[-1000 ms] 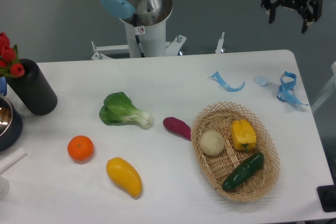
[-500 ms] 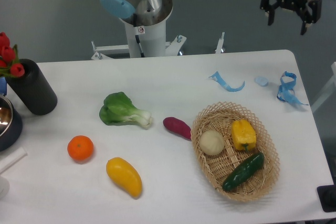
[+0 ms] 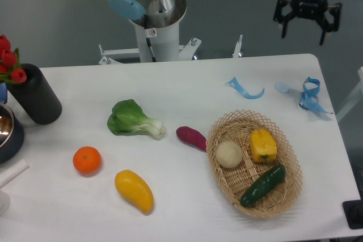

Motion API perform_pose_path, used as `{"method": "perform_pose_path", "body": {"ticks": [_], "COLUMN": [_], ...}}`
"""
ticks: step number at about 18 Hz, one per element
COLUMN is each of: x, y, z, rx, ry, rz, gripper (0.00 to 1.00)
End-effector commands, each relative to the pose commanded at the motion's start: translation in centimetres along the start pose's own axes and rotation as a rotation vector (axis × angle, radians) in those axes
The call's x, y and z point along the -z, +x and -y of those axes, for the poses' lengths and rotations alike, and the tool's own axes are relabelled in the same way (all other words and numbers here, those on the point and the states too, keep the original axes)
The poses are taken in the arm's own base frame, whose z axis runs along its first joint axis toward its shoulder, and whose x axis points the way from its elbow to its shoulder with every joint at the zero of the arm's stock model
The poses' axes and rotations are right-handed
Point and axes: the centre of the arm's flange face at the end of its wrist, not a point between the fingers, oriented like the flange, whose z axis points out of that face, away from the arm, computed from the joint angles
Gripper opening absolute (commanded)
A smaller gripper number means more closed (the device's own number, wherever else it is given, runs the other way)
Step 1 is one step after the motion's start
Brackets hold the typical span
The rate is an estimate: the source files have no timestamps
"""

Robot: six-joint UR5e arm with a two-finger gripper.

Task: Pick up the yellow pepper from the basket
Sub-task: 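Move the open gripper down toward the yellow bell pepper in the basket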

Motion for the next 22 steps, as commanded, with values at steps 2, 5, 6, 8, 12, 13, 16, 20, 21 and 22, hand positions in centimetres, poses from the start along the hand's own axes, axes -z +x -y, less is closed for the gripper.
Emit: {"method": "perform_pose_path", "body": {"ticks": [2, 5, 6, 8, 12, 13, 16, 20, 21, 22], "x": [-1.1, -2.8, -3.4, -4.5, -7.7, -8.2, -10.4, -13.1, -13.8, -14.7], "y": [0.2, -0.2, -0.2, -0.4, -1.1, -1.3, -1.8, -1.8, -2.0, -2.3], "z": [1.1, 2.7, 3.3, 4.7, 6.4, 6.8, 8.5, 10.9, 11.3, 11.9], "rx": [0.031, 0.081, 0.127, 0.211, 0.289, 0.314, 0.379, 0.387, 0.404, 0.422], "ry": [0.001, 0.006, 0.007, 0.016, 0.015, 0.013, 0.012, 0.004, 0.001, -0.001], "rz": [-0.019, -0.014, -0.013, 0.007, 0.041, 0.052, 0.052, 0.017, 0.010, 0.002], "gripper": [1.00, 1.00, 1.00, 1.00, 1.00, 1.00, 1.00, 1.00, 1.00, 1.00]}}
